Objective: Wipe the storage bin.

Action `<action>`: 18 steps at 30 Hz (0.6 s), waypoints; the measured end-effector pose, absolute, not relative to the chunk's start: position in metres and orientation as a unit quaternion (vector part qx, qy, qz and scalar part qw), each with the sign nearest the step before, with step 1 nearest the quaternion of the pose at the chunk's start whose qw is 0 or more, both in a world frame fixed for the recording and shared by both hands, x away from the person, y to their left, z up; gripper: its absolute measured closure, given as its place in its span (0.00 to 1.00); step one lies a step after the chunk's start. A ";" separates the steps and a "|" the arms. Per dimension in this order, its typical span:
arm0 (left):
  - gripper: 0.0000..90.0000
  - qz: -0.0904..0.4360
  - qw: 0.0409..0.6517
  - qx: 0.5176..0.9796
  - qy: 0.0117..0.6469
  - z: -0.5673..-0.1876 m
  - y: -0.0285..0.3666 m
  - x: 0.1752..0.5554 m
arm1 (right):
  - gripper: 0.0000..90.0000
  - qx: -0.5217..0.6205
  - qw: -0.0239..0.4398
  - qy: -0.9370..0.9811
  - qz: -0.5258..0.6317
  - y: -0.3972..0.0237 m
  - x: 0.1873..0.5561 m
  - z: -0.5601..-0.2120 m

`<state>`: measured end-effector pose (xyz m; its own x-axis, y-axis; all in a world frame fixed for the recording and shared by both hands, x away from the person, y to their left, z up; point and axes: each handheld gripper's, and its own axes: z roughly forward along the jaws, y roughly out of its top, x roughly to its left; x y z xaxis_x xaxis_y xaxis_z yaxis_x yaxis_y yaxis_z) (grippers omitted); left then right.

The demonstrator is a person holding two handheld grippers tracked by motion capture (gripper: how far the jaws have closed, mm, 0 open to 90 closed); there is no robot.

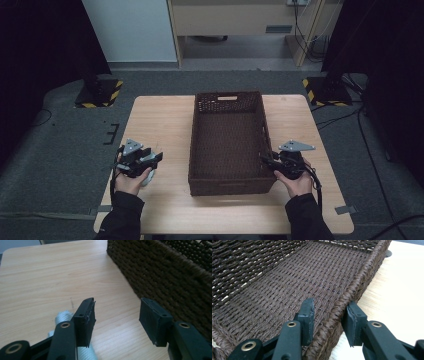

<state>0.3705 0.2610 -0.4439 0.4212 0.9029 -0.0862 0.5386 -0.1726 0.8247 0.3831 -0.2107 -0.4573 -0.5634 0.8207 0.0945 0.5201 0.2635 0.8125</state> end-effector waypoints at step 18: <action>0.50 0.201 0.453 0.757 0.427 -0.432 0.200 0.378 | 0.71 0.427 0.181 0.778 0.424 -0.200 0.388 -0.457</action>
<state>0.3784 0.1998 -0.4323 0.5548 0.8278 -0.0829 0.4646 -0.2257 0.8563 0.3883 -0.2005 -0.4570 -0.5697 0.8179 0.0805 0.5112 0.2759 0.8140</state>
